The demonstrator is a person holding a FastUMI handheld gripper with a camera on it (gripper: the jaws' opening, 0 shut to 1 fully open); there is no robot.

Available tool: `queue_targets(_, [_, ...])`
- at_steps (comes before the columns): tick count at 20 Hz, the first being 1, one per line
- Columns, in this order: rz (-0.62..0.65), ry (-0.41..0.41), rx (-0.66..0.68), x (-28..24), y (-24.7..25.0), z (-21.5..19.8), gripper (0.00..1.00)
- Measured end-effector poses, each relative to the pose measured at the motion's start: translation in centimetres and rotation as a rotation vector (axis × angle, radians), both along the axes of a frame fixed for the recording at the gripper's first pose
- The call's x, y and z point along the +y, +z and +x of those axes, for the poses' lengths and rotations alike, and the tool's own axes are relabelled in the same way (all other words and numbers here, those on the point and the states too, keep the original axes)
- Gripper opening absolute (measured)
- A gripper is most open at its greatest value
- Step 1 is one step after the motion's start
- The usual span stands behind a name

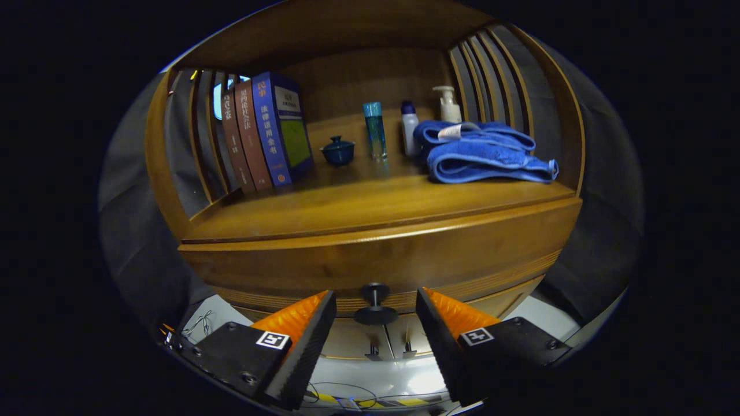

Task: Pull open the drawer, take out the items inside it, and place them on the countertop above the cabinet.

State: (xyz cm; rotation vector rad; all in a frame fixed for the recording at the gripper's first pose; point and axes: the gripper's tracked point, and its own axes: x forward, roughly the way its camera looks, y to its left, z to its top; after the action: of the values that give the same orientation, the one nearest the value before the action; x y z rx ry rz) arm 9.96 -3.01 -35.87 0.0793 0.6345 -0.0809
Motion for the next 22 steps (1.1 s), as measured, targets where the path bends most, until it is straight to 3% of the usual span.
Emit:
queue_targets(3, [-0.001, 0.003, 0.027, 0.2, -1.6, 0.8, 0.89])
queue_targets(6, [-0.019, 0.006, 0.07, 0.2, -2.8, 0.7, 0.55])
queue_targets(9, [-0.011, -0.002, 0.061, 0.2, -2.8, 0.9, 0.5])
queue_targets(10, [-0.017, 0.001, 0.065, 0.1, -2.8, 0.9, 0.42])
queue_targets(22, [-0.033, 0.014, 0.082, 0.1, -2.2, -1.0, 0.42])
